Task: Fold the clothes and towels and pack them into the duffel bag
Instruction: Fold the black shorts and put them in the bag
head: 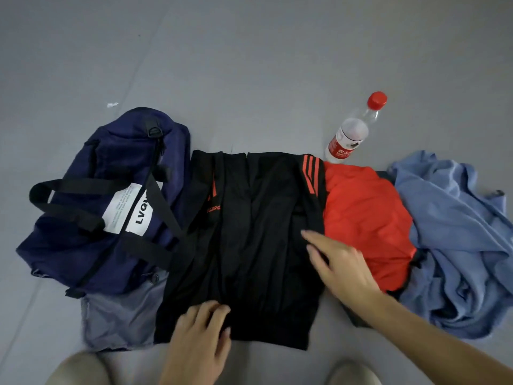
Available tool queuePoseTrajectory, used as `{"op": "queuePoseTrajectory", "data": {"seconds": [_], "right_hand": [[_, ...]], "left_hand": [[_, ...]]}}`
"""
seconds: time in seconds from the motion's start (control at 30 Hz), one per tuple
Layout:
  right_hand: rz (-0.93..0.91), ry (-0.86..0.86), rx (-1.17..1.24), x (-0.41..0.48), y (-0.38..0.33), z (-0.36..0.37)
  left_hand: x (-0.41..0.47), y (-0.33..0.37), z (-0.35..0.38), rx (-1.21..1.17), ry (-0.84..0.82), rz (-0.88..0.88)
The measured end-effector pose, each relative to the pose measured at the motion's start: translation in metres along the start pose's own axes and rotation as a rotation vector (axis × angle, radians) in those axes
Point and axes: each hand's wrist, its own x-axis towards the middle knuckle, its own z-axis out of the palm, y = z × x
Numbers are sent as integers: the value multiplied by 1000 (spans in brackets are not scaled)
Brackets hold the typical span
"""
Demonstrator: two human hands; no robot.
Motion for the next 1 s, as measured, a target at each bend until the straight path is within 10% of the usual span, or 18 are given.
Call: {"op": "queuePoseTrajectory", "data": {"seconds": [0.23, 0.4, 0.77, 1.0], "right_hand": [[396, -227, -316, 140, 6, 18], [299, -319, -547, 137, 26, 40], [398, 77, -30, 170, -45, 27], [216, -356, 389, 210, -169, 83]], "left_hand": [[58, 134, 40, -253, -522, -202], [57, 139, 61, -188, -536, -295], [39, 104, -8, -537, -186, -407], [-3, 11, -31, -604, 150, -678]]}}
